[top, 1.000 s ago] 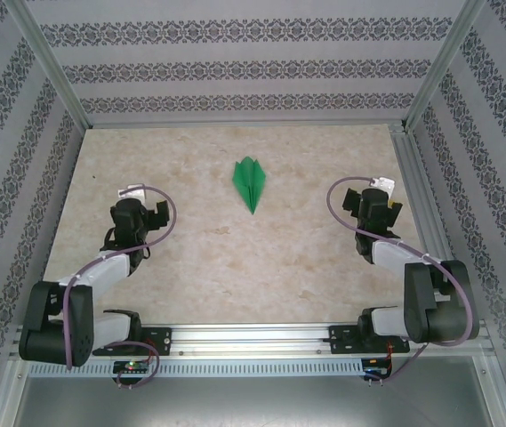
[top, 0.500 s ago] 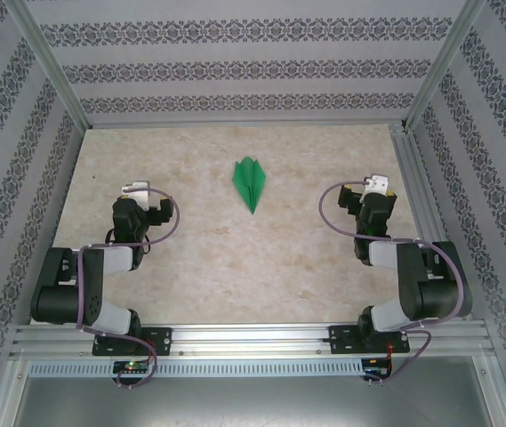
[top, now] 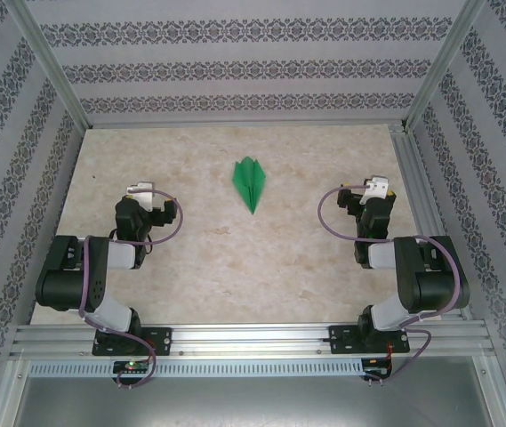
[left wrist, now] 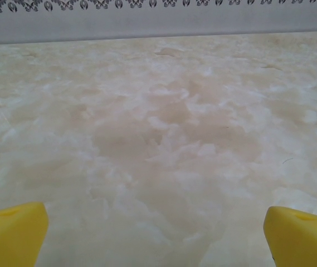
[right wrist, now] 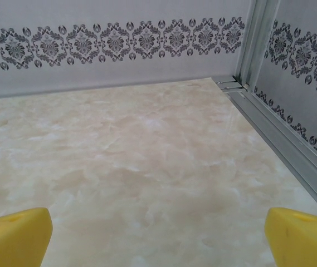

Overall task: Fold a paper plane with a square sheet of paper (pick it up from the middle)
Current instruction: Reset both arms

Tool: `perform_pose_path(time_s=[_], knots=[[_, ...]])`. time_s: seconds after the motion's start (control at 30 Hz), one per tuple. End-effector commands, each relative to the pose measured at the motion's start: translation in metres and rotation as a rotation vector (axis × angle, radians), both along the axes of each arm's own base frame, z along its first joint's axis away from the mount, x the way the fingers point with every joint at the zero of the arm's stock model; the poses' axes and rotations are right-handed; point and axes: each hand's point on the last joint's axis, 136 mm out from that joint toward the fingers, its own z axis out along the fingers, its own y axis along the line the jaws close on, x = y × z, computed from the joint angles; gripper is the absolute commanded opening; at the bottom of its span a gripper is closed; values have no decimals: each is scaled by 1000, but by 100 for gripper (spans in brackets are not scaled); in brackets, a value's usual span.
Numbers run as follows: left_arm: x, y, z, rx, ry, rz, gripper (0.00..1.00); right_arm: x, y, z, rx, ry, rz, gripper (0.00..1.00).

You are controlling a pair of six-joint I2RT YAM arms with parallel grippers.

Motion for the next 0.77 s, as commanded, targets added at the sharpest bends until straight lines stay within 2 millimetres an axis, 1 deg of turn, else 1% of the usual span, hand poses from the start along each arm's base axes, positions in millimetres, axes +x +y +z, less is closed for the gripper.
perform_pose_path(time_s=[0.0, 0.73], knots=[[9, -1, 12, 43, -38, 17, 100, 3, 2, 9, -5, -37, 21, 98], [10, -2, 11, 51, -30, 15, 100, 2, 2, 9, -6, -41, 22, 98]])
